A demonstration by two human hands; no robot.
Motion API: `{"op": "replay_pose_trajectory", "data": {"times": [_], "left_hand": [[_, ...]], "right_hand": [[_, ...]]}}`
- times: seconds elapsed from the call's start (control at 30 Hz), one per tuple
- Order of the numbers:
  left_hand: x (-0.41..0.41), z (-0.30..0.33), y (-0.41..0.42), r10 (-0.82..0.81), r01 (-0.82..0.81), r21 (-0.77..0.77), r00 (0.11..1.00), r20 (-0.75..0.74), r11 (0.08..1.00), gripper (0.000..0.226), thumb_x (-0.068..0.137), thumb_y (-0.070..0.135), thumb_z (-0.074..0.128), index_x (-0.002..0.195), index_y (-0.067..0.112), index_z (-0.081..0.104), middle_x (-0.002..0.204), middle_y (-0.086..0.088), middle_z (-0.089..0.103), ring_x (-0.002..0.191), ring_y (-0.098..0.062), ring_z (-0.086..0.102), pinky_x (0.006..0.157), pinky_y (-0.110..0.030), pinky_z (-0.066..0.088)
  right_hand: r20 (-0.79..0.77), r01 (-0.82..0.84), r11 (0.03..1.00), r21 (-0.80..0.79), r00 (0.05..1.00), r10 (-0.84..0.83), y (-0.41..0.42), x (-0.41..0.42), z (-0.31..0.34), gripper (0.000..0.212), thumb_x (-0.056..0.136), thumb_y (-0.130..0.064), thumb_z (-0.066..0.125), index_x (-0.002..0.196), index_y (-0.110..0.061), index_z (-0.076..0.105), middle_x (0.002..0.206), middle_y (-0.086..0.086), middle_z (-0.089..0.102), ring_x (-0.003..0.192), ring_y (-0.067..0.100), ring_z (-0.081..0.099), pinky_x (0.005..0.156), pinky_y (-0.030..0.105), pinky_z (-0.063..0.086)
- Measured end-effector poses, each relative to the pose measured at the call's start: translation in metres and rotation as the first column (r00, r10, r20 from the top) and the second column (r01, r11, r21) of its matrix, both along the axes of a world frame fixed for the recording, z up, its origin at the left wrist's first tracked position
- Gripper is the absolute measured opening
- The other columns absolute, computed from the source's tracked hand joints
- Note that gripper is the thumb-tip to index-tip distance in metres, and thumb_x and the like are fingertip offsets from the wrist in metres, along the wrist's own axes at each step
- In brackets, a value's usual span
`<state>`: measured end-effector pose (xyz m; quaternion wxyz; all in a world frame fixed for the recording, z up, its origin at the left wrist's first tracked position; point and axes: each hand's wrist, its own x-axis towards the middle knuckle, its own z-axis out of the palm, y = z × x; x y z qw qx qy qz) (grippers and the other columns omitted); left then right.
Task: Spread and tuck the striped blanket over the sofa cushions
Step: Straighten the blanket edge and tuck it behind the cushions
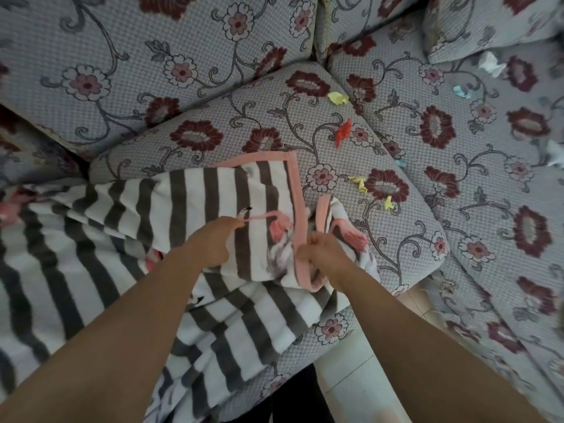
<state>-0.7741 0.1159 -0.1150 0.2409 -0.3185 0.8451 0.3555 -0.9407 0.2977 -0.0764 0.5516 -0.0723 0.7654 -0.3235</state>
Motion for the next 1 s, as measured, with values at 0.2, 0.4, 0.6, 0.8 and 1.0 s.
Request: {"op": "replay_pose_trajectory", "data": {"times": [0.2, 0.4, 0.6, 0.8, 1.0], "left_hand": [[0.023, 0.012, -0.008, 0.043, -0.048, -0.19, 0.999, -0.031, 0.981, 0.075, 0.075, 0.005, 0.066, 0.143, 0.019, 0.035, 0.147, -0.007, 0.037, 0.131, -0.029, 0.04, 0.106, -0.044, 0.038], [0.024, 0.056, -0.027, 0.141, -0.211, -0.405, 0.97, -0.196, 0.89, 0.033, 0.084, 0.015, 0.062, 0.116, 0.008, 0.061, 0.109, -0.015, 0.063, 0.102, -0.033, 0.058, 0.083, -0.038, 0.049], [0.025, 0.123, -0.051, 0.2, -0.321, -0.403, 0.928, -0.314, 0.857, 0.005, 0.08, 0.009, 0.066, 0.084, 0.009, 0.065, 0.09, -0.014, 0.06, 0.087, -0.034, 0.058, 0.071, -0.037, 0.049], [0.031, 0.179, -0.07, 0.221, -0.4, -0.413, 0.882, -0.416, 0.818, 0.038, 0.074, 0.001, 0.063, 0.058, 0.023, 0.036, 0.063, 0.002, 0.046, 0.07, -0.03, 0.054, 0.053, -0.029, 0.032], [0.024, 0.203, -0.101, 0.165, -0.257, -0.395, 0.954, -0.252, 0.882, 0.016, 0.085, 0.018, 0.066, 0.099, 0.011, 0.064, 0.093, -0.011, 0.064, 0.093, -0.032, 0.06, 0.078, -0.037, 0.049]], "right_hand": [[0.063, 0.34, 0.843, -0.417, 0.936, -0.347, -0.02, -0.022, 0.057, 0.049, 0.081, 0.02, 0.051, 0.112, -0.018, 0.05, 0.092, 0.015, 0.072, 0.081, 0.032, 0.07, 0.067, 0.051, 0.056], [0.046, 0.249, 0.791, -0.559, 0.961, -0.271, -0.034, -0.036, 0.105, 0.06, 0.065, 0.032, 0.049, 0.101, -0.013, 0.066, 0.1, 0.007, 0.069, 0.097, 0.024, 0.067, 0.075, 0.038, 0.059], [-0.765, -0.143, 0.925, -0.352, 0.613, -0.196, -0.04, -0.036, 0.141, 0.032, 0.082, 0.011, 0.049, 0.104, -0.007, 0.063, 0.103, 0.008, 0.064, 0.09, 0.014, 0.056, 0.07, 0.014, 0.043], [-0.82, -0.308, 0.862, -0.402, 0.54, -0.19, -0.036, -0.052, 0.189, 0.017, 0.077, -0.004, 0.067, 0.073, -0.012, 0.052, 0.089, 0.009, 0.057, 0.078, 0.02, 0.052, 0.066, 0.021, 0.04], [-0.233, -0.108, 0.778, -0.618, 0.971, -0.05, -0.043, -0.071, 0.219, 0.019, 0.085, -0.001, 0.063, 0.08, -0.014, 0.05, 0.075, 0.002, 0.06, 0.063, 0.011, 0.061, 0.056, 0.023, 0.049]]}}
